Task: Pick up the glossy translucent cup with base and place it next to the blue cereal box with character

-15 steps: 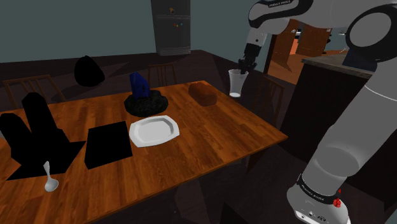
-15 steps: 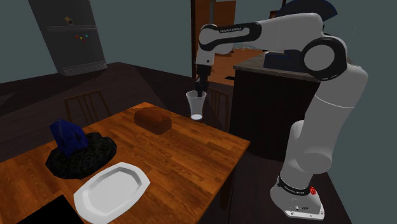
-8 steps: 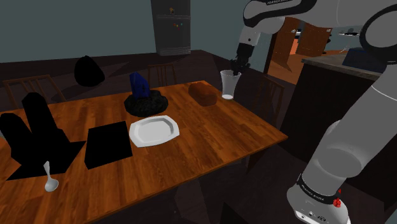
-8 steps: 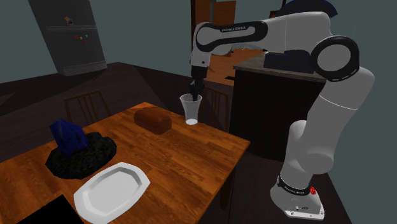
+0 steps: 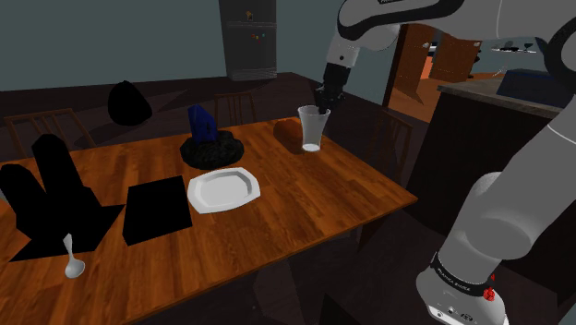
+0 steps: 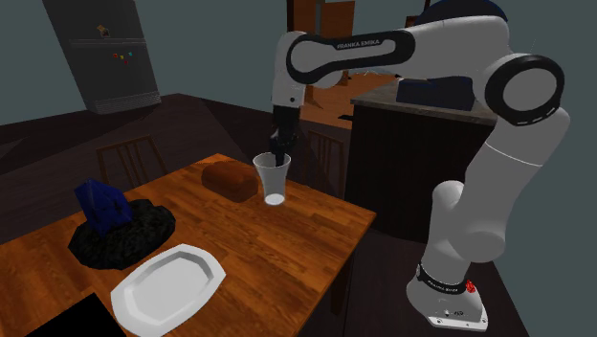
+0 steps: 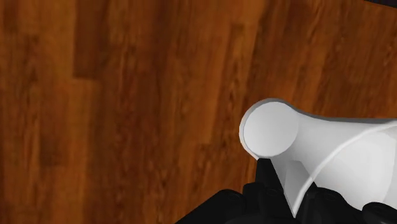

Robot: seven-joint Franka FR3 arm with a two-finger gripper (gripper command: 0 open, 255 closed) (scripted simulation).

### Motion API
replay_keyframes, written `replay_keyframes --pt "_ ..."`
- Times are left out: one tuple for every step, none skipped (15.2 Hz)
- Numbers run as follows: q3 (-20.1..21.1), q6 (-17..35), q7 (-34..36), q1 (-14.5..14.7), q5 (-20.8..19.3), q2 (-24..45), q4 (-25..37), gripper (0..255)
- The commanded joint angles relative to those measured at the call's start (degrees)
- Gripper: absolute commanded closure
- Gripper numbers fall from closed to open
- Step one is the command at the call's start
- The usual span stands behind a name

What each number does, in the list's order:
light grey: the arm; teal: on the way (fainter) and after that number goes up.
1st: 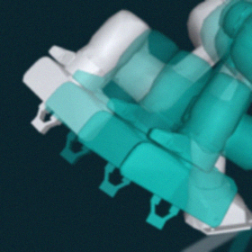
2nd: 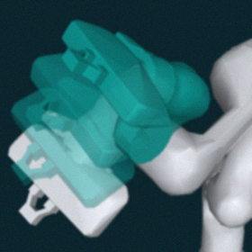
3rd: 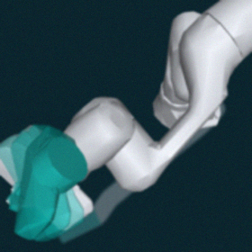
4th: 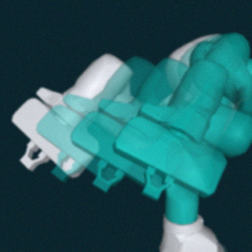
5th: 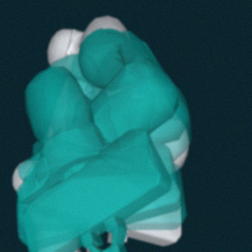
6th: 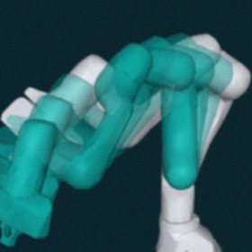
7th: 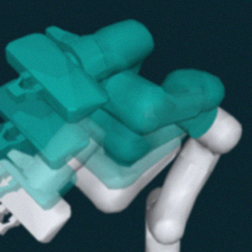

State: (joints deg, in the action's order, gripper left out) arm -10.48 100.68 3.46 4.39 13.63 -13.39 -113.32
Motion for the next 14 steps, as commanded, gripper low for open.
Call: replay_keyframes --pt "1.8 1.3 2.7 1.2 0.5 0.3 -0.3 255" --pt "2.6 1.8 4.0 1.7 0.7 0.4 -0.3 255" --pt "3.5 2.2 5.3 2.3 0.8 0.5 -0.3 255" --pt "4.4 2.7 6.6 2.9 1.0 0.7 -0.2 255" --pt "5.2 3.1 7.9 3.5 1.2 0.9 -0.1 255" --pt "6.1 3.5 9.2 4.0 1.3 1.2 0.2 255" --pt "6.9 4.0 10.5 4.6 1.5 1.6 0.4 255" --pt "7.8 4.4 11.8 5.2 1.6 2.0 0.8 255" --pt "8.6 4.8 13.1 5.7 1.7 2.5 1.2 255" --pt "9.4 5.2 14.4 6.3 1.8 3.0 1.7 255" --pt "10.2 5.6 15.8 6.9 1.8 3.6 2.3 255" --pt "11.0 5.9 17.1 7.4 1.8 4.2 2.9 255" --pt "11.8 6.3 18.4 8.0 1.8 4.9 3.6 255" --pt "12.6 6.6 19.7 8.6 1.8 5.7 4.3 255"
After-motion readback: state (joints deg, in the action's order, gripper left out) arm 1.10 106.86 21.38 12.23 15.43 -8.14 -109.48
